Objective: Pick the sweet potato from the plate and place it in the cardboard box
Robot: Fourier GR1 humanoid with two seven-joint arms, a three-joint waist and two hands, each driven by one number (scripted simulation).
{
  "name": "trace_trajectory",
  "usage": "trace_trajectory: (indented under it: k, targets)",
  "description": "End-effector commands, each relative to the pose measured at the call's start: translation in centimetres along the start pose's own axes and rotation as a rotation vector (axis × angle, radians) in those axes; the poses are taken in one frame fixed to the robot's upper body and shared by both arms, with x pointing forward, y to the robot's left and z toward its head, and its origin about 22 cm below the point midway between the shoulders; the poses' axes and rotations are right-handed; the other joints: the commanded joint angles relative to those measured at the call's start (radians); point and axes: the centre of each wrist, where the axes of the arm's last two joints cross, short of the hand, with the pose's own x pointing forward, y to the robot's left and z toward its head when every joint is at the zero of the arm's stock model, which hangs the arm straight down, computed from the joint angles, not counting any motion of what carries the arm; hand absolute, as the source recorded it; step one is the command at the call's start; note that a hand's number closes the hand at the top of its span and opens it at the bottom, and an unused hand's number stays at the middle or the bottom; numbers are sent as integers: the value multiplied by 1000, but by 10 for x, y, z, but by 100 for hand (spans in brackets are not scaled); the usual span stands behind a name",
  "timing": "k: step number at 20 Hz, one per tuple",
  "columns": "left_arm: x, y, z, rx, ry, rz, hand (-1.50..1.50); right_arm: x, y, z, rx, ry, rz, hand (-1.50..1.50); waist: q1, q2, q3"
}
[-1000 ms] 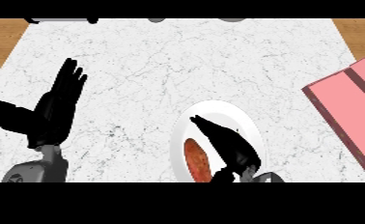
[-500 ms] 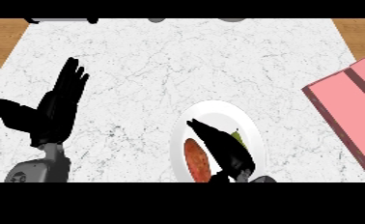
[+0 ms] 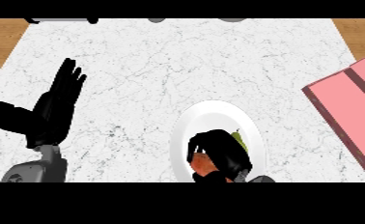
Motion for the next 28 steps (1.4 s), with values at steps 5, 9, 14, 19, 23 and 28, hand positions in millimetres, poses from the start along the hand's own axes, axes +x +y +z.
trace_trajectory:
  k: [5,9,14,19,23,28]
  targets:
    - [9,-4,-7,6,-2,-8,0,6,-15,-1,-165,-48,44,150,-1,1,0]
    - [5,7,3,4,14,-12,0,15,16,54,-223,-71,302,150,-17,-8,0]
    - [-5,2,10,25,-1,-5,0,52,6,101,-359,-96,454,150,-16,-7,-1]
    - [7,-11,12,6,20,14,0,82,5,147,-406,-158,529,150,-10,-7,-1]
    - [-3,12,16,-4,-5,3,0,92,-8,173,-531,-167,402,150,-8,-4,-1]
    - [-3,8,11,10,-1,-6,0,98,-34,186,-767,-64,259,150,-10,-3,0]
